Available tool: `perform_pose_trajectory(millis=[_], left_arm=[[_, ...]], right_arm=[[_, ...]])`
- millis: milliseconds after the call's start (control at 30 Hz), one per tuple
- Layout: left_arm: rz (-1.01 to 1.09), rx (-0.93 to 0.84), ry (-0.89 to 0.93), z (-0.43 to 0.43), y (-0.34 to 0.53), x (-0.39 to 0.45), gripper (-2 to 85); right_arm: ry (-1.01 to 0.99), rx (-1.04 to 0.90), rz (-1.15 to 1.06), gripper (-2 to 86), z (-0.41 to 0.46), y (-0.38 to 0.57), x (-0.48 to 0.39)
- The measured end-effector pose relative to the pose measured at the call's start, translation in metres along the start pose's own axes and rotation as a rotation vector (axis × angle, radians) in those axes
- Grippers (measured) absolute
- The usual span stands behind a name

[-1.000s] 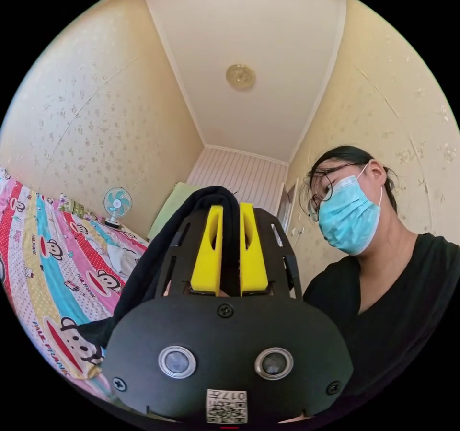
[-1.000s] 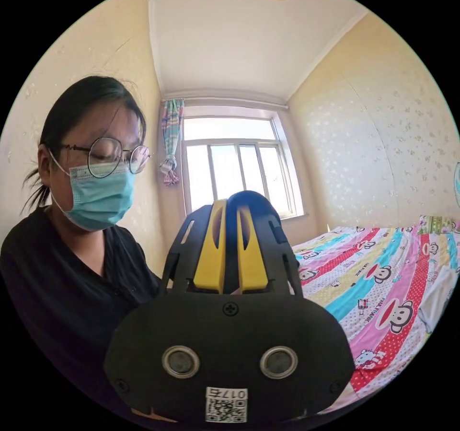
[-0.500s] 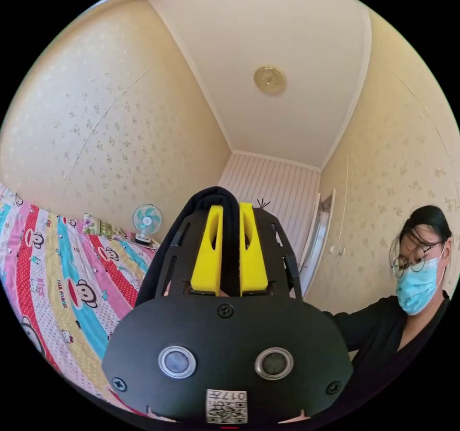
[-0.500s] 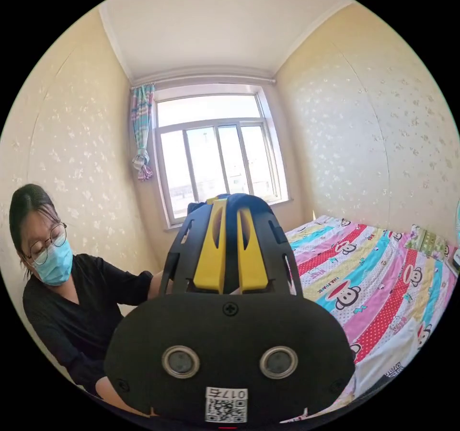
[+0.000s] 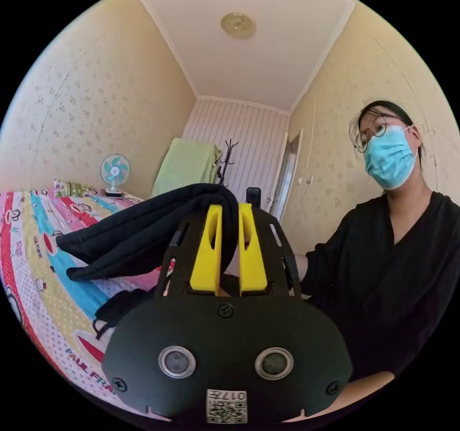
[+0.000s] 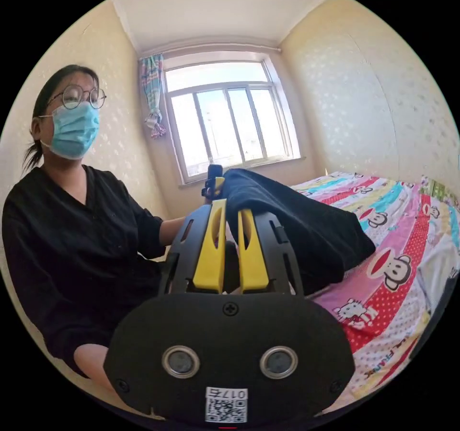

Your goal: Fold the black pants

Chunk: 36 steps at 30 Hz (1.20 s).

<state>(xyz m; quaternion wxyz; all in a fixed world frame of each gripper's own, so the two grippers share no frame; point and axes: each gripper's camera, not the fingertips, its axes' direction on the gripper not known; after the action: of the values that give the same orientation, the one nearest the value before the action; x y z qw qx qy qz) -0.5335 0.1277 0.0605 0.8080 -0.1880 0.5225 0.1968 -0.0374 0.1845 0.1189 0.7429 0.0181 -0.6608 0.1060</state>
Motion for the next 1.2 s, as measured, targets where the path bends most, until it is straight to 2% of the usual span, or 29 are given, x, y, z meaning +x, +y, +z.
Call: perform_pose_trajectory(millis=[167, 267, 367, 433, 533, 600, 800, 900, 967, 1033, 1200], left_arm=[[-0.110, -0.057, 0.132, 0.011, 0.100, 0.028, 6.1], [-0.166, -0.102, 0.096, -0.003, 0.120, 0.043, 7.4], [-0.170, -0.123, -0.023, -0.033, 0.131, 0.050, 5.6], [-0.211, -0.076, -0.079, -0.061, 0.135, 0.047, 0.4], [-0.206, 0.092, -0.192, -0.096, 0.119, 0.039, -0.7], [-0.181, 0.129, -0.245, -0.100, 0.091, 0.025, -0.8], [-0.009, -0.067, -0.386, -0.014, -0.012, -0.049, -0.9], [-0.120, -0.142, -0.357, 0.039, -0.006, -0.117, -0.7], [-0.153, -0.317, -0.213, 0.082, 0.016, -0.151, -0.7], [-0.175, -0.737, -0.062, 0.158, 0.067, -0.170, -0.7], [-0.105, -0.633, -0.095, 0.151, 0.096, -0.156, -0.8]], right_arm=[[-0.067, 0.014, 0.049, 2.0, 0.018, 0.081, -0.033], [-0.140, -0.027, 0.086, 1.7, 0.028, 0.087, -0.029], [-0.130, -0.055, 0.061, 1.6, 0.035, 0.085, -0.030], [-0.148, -0.031, 0.072, 1.5, 0.032, 0.084, -0.025], [-0.156, -0.031, 0.079, 1.6, 0.028, 0.083, -0.020], [-0.158, -0.033, 0.077, 1.6, 0.026, 0.085, -0.018], [-0.182, 0.030, 0.120, 1.5, 0.013, 0.080, -0.005], [-0.161, 0.032, 0.115, 1.4, 0.002, 0.069, -0.006], [-0.168, 0.049, 0.111, 1.5, -0.008, 0.062, -0.003], [-0.143, 0.075, 0.146, 1.6, -0.013, 0.057, 0.007], [-0.226, 0.099, 0.172, 1.8, -0.005, 0.036, 0.048]])
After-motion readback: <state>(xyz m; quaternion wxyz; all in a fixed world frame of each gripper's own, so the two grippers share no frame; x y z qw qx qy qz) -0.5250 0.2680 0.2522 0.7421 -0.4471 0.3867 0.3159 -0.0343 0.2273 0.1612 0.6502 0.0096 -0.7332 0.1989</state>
